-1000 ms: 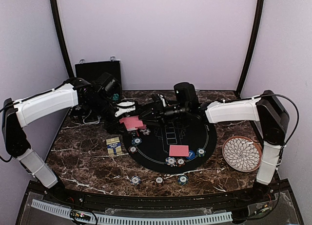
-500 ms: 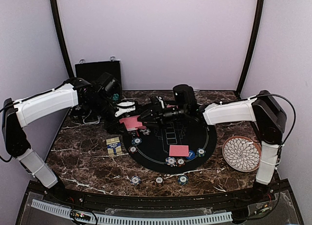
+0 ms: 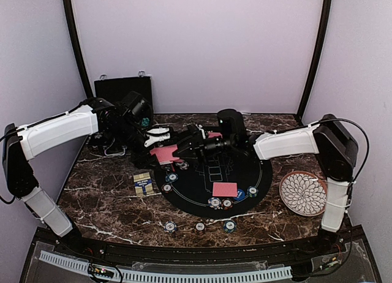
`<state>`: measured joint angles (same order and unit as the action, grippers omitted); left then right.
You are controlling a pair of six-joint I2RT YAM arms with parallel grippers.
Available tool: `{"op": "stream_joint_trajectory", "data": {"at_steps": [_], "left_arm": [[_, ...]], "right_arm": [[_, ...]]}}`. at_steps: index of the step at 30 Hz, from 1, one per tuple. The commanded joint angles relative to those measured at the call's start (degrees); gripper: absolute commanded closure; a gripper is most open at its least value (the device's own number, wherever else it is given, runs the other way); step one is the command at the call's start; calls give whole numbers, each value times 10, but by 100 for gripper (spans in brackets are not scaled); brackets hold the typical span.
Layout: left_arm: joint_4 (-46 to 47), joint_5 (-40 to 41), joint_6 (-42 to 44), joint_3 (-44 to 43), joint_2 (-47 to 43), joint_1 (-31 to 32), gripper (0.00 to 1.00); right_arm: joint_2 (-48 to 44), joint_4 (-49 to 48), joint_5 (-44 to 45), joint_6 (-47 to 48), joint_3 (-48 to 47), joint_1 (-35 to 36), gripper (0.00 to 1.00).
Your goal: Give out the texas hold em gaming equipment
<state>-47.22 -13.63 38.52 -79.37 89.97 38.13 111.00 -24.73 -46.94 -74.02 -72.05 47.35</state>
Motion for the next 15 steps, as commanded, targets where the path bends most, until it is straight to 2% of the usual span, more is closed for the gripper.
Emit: {"op": "stream_joint_trajectory", "data": {"at_steps": [1,15], "left_arm": [[-1,-6,0,-3,-23,-1,100],[-9,-6,1,-2,-25,-1,100]], "right_arm": [[-40,-20,-1,4,14,-19,100],[-80,39,5,56,43,-95,100]]}}
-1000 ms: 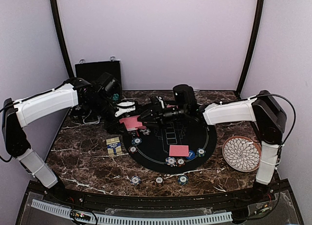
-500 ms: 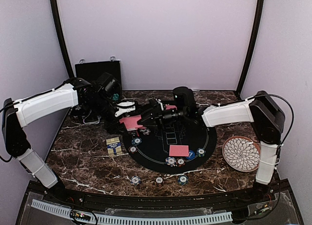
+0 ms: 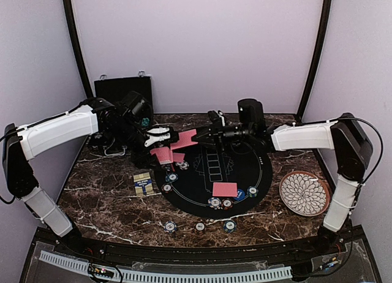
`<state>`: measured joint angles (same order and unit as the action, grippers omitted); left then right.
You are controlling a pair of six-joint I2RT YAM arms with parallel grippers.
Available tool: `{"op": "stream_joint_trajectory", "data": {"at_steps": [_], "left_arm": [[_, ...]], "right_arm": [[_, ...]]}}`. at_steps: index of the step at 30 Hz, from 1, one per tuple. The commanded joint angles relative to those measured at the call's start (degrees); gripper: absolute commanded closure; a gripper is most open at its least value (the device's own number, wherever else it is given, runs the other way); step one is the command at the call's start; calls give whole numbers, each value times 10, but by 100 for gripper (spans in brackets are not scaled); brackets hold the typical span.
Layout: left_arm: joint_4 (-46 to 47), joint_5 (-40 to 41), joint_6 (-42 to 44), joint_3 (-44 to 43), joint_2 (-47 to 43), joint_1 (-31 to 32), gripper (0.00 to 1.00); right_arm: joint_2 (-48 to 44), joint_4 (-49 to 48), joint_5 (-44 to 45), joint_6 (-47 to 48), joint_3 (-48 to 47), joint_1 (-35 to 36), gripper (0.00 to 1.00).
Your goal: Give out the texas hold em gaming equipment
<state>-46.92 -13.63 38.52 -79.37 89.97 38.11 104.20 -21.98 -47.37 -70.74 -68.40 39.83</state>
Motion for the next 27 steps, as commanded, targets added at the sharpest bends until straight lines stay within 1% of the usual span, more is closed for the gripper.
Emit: {"op": "stream_joint_trajectory", "data": {"at_steps": [1,5,10,18,23,27], "left_arm": [[-13,-6,1,-2,-26,-1,100],[-14,-5,2,-2,-27,-1,100],[-17,-4,2,-5,-27,0,100],[-20,-2,3,-7,-30,0,100],[-22,-2,3,-7,-30,0,100],[-22,-3,3,-6,-31,0,100]], "right_arm": [[-8,18,12,30,2,-23,100],[35,54,20,59,-38,-27,100],[121,54,34,60,-104,-24,100],[267,81,66,70,-259,-7,100],[340,104,83,68,-342,2,100],[380,119,99,69,-376,4,100]]}}
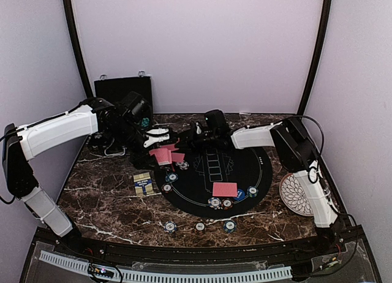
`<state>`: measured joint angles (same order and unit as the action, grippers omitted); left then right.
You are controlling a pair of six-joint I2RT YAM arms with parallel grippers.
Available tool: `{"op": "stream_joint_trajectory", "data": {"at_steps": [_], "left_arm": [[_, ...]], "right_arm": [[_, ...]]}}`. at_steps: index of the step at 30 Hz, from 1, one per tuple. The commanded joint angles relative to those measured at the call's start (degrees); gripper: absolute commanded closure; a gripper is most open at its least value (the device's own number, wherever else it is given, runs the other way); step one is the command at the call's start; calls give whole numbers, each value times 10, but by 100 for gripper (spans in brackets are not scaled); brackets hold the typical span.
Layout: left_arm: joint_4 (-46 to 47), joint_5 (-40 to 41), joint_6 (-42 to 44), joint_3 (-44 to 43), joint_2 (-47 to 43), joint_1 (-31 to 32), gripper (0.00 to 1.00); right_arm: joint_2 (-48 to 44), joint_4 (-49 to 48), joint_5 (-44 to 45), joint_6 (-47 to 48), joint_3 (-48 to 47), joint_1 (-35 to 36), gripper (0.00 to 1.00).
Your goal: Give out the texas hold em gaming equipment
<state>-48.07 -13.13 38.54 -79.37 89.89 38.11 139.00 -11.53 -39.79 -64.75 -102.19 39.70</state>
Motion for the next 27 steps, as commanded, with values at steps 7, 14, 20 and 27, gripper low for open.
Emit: {"op": "stream_joint_trajectory", "data": {"at_steps": [7,14,20,27], "left_arm": [[-11,-10,2,-8,-29,-1,100],[-15,-11,0,-13,-28,-1,100],[-17,-11,-1,-13,-30,-1,100],[-20,-12,-1,-16,-29,0,100]], "right_arm": [[61,46,42,30,-58,6,100],[85,105,66,63,-100,4,100],[80,139,83,87,-118,2,91],[65,186,86,123,-134,-6,70]]}}
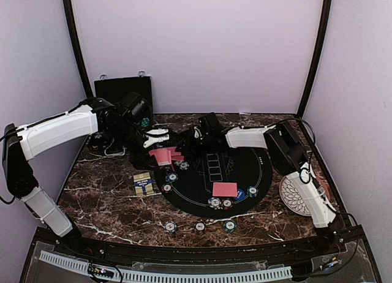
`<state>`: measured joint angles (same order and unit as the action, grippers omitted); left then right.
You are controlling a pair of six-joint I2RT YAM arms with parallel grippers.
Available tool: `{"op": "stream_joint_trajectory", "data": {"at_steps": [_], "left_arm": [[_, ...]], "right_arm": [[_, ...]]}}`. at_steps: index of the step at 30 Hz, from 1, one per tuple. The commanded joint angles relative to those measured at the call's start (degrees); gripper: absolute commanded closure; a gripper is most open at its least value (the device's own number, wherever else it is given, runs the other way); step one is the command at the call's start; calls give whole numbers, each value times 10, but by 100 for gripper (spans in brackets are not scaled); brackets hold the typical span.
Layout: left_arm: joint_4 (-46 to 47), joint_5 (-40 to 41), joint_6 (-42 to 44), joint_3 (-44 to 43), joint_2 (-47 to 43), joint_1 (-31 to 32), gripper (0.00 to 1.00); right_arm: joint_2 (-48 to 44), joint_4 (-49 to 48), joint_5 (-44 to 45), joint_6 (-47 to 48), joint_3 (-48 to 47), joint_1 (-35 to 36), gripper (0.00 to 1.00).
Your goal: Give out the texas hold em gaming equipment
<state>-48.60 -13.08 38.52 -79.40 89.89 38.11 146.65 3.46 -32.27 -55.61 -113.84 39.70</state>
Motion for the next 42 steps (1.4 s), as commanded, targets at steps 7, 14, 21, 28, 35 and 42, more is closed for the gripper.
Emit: {"op": "stream_joint_trajectory", "data": {"at_steps": [7,14,21,28,35,42], "left_arm": [[-18,-12,1,-16,-30,-1,100],[-17,-11,2,-15,-33,-1,100],[-16,-13,1,-20,-30,-1,100],[-15,-15,-1,-29,-24,-1,100],[-13,-17,-3,-34,-18,0,100],[-15,-19,-4,-40,-13,-1,100]], "right_arm": [[-72,73,39,75,26,-7,55],[-179,63,63,104,127,-6,40],[-318,-81,10,46,300,16,31],[-393,-222,-48,-38,418,58,27],[-394,-273,-62,-73,437,89,24],[-364,-304,-74,-99,420,104,22]]}}
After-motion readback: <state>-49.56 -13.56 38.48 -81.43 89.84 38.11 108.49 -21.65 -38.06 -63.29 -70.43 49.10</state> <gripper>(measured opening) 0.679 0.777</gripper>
